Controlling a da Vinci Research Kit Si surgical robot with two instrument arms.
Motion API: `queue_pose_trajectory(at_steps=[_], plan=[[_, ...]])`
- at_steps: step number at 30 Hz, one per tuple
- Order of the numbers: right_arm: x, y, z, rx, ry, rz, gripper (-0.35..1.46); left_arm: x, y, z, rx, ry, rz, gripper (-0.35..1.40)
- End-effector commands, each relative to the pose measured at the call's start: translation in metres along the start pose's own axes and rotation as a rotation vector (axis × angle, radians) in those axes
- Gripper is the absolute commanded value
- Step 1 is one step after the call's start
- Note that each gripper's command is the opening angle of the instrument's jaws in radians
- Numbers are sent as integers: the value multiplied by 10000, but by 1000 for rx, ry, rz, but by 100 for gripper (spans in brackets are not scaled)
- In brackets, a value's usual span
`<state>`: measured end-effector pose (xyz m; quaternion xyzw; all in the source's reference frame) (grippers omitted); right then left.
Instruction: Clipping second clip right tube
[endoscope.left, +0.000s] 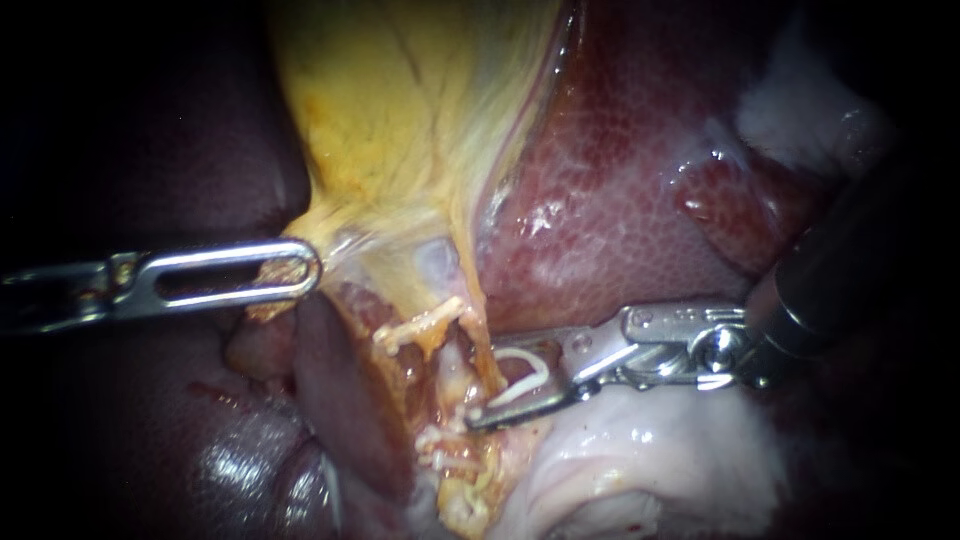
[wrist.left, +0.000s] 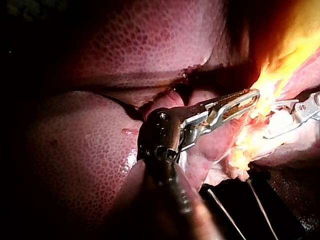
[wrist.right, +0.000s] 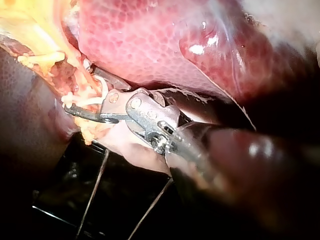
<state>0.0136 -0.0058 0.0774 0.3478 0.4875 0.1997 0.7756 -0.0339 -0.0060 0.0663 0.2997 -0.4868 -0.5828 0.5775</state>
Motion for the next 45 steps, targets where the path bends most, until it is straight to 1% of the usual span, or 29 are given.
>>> queue_pose_trajectory(at_steps=[1, 3, 5, 9, 12, 16, 21, 26, 27, 28, 29, 30, 31, 32, 35, 40, 45], plan=[[-1, -1, 1, 11, 8, 14, 60, -1, 1, 0, 2, 1, -1, -35], [-1, -3, 2, 41, 23, 30, 60, -3, 4, -1, 2, -3, -2, -35], [0, -3, 3, 63, 27, 40, 59, -6, 7, -1, -1, -5, -4, -35], [1, -3, 8, 98, 20, 46, 58, -10, 10, 2, -4, -11, -6, -35], [-2, -2, 15, 123, 8, 49, 56, -12, 11, 4, -5, -12, -7, -35], [-7, -1, 26, 139, -2, 55, 54, -13, 12, 5, -6, -13, -7, -35], [-7, -1, 33, 143, 4, 54, 53, -13, 14, 7, -7, -14, -8, -35], [-9, 2, 34, 144, 7, 53, 49, -14, 14, 7, -8, -14, -8, -35], [-9, 3, 33, 144, 7, 53, 46, -14, 14, 7, -8, -15, -8, -35], [-10, 3, 31, 145, 6, 58, 38, -14, 14, 7, -8, -15, -8, -35], [-11, 3, 29, 148, 4, 69, 20, -14, 14, 7, -8, -15, -8, -35], [-12, 3, 24, 150, 2, 93, -8, -13, 14, 7, -8, -15, -8, -35], [-13, 4, 21, 153, 3, 110, -30, -13, 14, 6, -8, -15, -8, -35], [-13, 5, 19, 154, 3, 116, -35, -13, 14, 6, -8, -15, -8, -35], [-15, 7, 17, 155, 2, 121, -35, -13, 14, 6, -8, -15, -8, -35], [-20, 7, 20, 155, 0, 123, -35, -13, 14, 5, -8, -14, -8, -35], [-20, 8, 20, 155, -1, 129, -35, -13, 14, 5, -8, -15, -8, -35]])
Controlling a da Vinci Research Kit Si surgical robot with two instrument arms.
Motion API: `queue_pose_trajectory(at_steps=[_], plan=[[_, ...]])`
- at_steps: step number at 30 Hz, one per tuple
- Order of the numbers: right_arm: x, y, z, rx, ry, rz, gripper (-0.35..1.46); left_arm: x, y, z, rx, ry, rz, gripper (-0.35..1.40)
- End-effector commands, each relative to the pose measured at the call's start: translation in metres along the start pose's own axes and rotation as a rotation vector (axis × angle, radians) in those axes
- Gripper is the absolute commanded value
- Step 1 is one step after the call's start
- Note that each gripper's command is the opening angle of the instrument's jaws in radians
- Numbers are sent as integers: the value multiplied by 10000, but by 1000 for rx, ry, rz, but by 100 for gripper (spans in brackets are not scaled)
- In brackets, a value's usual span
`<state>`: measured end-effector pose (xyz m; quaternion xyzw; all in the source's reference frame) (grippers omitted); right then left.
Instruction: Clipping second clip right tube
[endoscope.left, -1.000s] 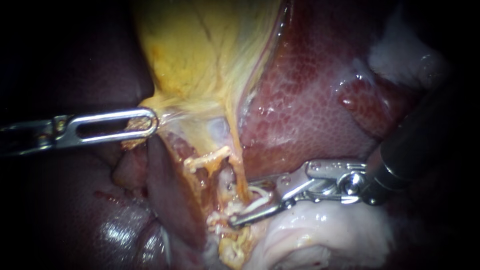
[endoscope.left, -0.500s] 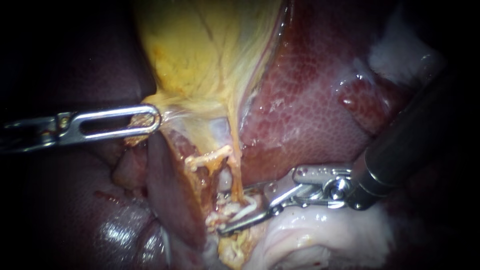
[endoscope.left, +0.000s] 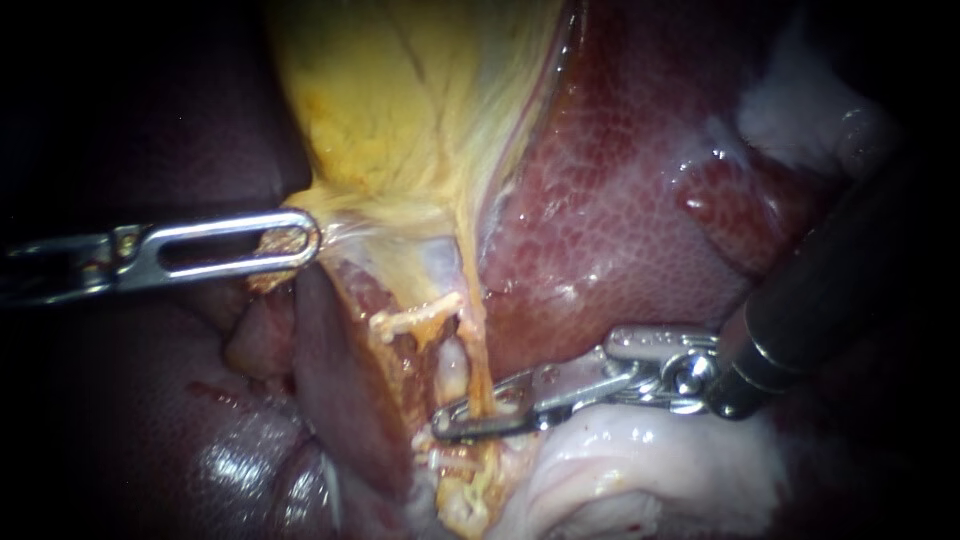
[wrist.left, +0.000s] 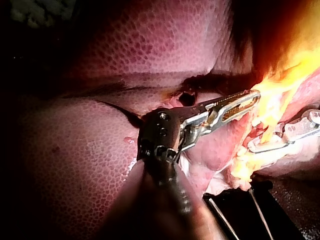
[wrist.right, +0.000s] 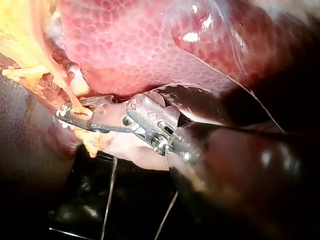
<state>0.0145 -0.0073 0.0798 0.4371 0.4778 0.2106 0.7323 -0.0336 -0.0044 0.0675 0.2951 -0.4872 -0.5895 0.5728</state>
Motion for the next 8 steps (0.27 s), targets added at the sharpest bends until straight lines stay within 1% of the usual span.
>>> queue_pose_trajectory(at_steps=[1, 8], plan=[[0, 0, 0, 1, 0, 0, -35, 0, 0, 0, 1, 0, 0, -35], [0, 0, 0, 1, 0, 6, -35, 0, 0, 0, 0, 0, 0, -35]])
